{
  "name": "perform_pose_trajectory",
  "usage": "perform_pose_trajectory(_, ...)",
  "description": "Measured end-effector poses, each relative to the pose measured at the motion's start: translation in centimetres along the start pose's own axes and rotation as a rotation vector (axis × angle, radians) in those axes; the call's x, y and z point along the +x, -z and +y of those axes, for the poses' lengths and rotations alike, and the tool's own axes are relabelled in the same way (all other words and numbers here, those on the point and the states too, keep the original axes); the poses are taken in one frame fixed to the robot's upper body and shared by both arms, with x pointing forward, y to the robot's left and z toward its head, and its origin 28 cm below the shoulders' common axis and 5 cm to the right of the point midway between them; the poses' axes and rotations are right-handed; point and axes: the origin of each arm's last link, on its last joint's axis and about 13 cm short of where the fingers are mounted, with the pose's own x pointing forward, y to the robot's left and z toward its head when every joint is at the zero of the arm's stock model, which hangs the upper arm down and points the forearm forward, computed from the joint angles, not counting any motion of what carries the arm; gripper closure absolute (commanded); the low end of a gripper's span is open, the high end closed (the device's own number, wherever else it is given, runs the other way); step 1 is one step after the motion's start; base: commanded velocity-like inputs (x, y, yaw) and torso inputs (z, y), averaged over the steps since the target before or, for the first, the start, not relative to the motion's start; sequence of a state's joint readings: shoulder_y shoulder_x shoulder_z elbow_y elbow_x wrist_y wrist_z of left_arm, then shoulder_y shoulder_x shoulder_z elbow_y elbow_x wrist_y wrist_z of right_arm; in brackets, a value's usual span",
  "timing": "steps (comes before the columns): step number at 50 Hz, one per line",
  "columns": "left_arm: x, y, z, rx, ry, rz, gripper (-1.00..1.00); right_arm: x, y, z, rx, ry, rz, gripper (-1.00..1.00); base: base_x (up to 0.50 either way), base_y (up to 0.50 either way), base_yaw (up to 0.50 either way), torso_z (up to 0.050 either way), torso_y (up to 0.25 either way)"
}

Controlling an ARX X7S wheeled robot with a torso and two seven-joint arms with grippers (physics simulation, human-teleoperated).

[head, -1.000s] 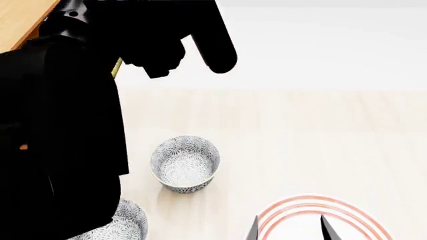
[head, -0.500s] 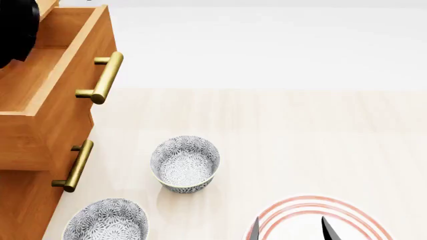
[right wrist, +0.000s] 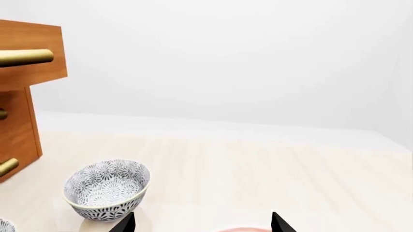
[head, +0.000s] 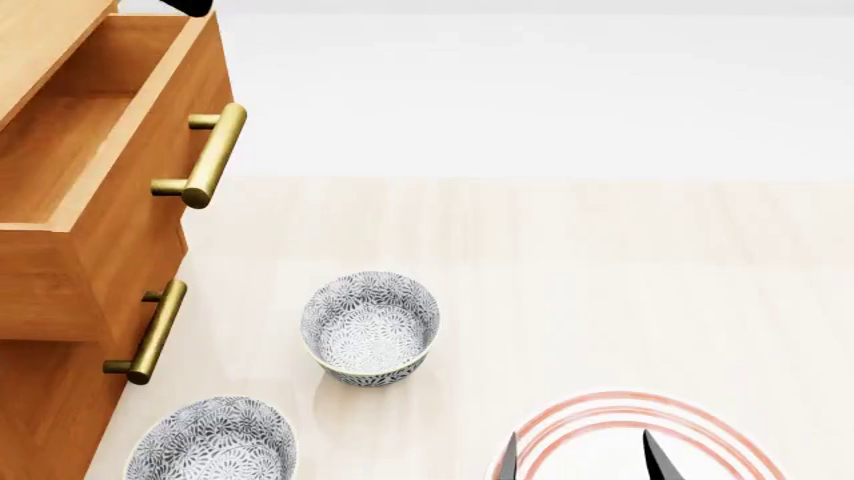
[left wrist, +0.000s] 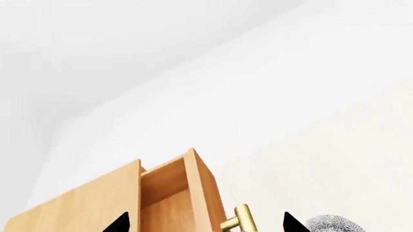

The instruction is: Open the top drawer of the cabinet.

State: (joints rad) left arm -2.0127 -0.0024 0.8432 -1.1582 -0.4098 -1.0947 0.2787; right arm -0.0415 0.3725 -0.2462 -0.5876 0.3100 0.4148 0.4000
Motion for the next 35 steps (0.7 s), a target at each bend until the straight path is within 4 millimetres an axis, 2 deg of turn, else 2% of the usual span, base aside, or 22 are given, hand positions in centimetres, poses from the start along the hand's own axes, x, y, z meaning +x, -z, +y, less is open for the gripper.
perform_pose_trajectory(10, 0.8, 0.9, -0.1, -0.119, 0.039, 0.014, -1.0, -0.1, -0.1, 0.0, -0.001, 0.002, -0.003, -1.0, 0.0, 0.0, 0.0, 0.0, 0.0)
perform_pose_trajectory(35, 3.7, 4.4, -0.8, -0.271, 0.079, 0.089, -1.0, -0.3, 0.0, 0.0, -0.005, 0.006, -0.002, -1.0, 0.0, 0.0, 0.0, 0.0, 0.0)
